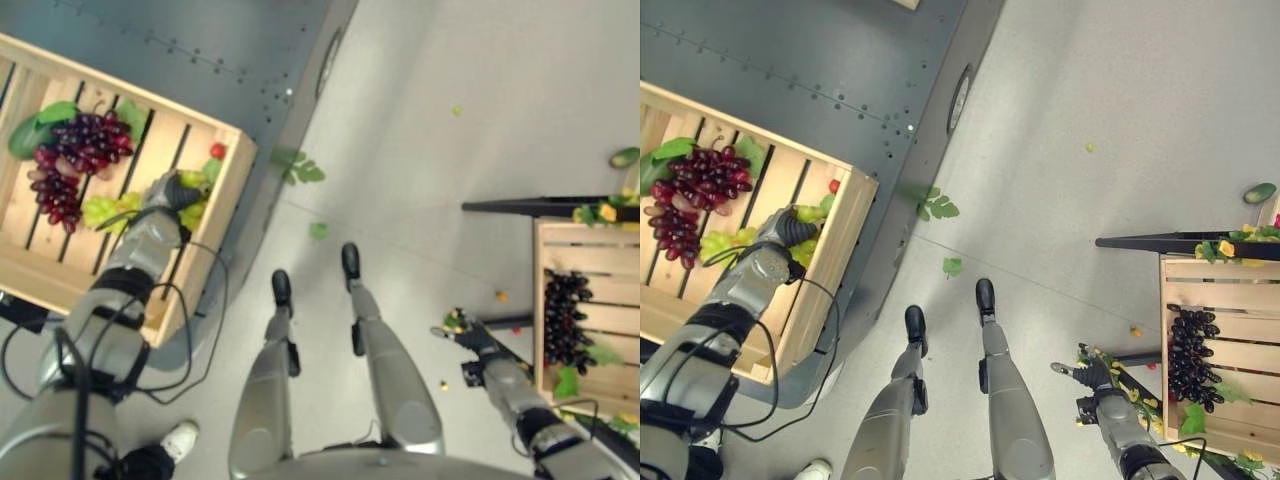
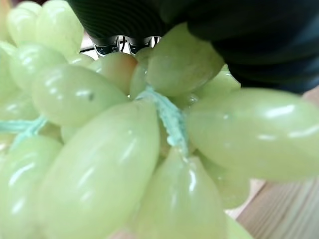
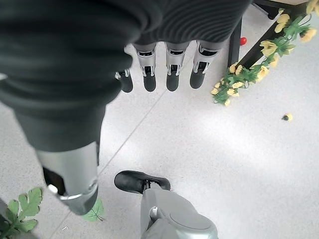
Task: Pick up the fruits from the basket on one side to the basket on the other side
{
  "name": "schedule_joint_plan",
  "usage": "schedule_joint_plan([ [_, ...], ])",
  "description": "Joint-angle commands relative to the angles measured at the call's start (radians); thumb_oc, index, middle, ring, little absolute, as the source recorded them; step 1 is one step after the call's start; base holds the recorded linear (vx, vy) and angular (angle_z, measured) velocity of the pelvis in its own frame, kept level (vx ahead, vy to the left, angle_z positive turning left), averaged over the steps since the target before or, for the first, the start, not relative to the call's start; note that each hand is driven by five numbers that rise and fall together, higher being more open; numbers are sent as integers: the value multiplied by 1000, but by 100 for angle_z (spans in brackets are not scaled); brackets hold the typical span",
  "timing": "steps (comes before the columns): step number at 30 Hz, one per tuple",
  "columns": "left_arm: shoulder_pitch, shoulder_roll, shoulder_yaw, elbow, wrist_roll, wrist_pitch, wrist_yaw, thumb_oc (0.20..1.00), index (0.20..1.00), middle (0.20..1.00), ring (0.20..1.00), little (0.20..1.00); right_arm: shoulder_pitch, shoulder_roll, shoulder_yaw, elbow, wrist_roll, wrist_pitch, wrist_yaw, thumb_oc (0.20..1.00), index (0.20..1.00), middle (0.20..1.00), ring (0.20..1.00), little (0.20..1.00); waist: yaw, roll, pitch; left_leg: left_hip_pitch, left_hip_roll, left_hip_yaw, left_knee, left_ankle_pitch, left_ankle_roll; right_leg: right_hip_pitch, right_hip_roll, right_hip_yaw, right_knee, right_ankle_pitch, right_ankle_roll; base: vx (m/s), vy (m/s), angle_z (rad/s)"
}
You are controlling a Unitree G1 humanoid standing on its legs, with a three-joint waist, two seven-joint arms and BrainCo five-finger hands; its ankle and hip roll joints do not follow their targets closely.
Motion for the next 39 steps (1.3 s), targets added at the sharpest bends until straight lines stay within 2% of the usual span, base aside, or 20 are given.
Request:
schedule_joint_plan([
  [1,99,59,51,-83,-215,-66,-61,200,200,200,200,200,107,-43,-47,11,32,13,27,1000,1000,1000,1000,1000,27,14,-40,-126,-36,-22,73,16,14,-19,13,33,42,-47,88,0,0,0],
  [2,100,59,52,-83,-215,-66,-61,200,200,200,200,200,107,-43,-47,11,32,13,27,1000,1000,1000,1000,1000,27,14,-40,-126,-36,-22,73,16,14,-19,13,33,42,-47,88,0,0,0],
  [12,414,184,193,-435,-644,-147,-130,200,200,200,200,200,155,-65,-83,-34,25,21,59,1000,1000,1000,1000,1000,42,22,-28,-128,-41,-33,77,23,14,-12,13,23,43,-45,88,1,0,1],
  [21,600,211,233,-680,-926,-180,-180,200,200,200,200,200,146,-57,-66,18,29,14,60,1000,1000,1000,1000,1000,55,26,-16,-114,-45,-43,80,22,15,2,13,17,49,-53,89,5,1,3],
  [29,737,202,273,-927,-1042,-189,-226,200,200,200,200,200,118,-43,-42,62,18,11,57,1000,1000,1000,1000,1000,77,37,-31,-57,-44,-51,61,16,17,52,12,10,52,-73,89,27,-7,4],
  [39,764,183,287,-1039,-1103,-192,-250,200,200,200,200,200,104,-49,9,-44,-4,0,72,1000,1000,1000,1000,1000,98,42,-86,40,-42,-60,34,2,17,142,7,-2,45,-103,87,33,-6,4],
])
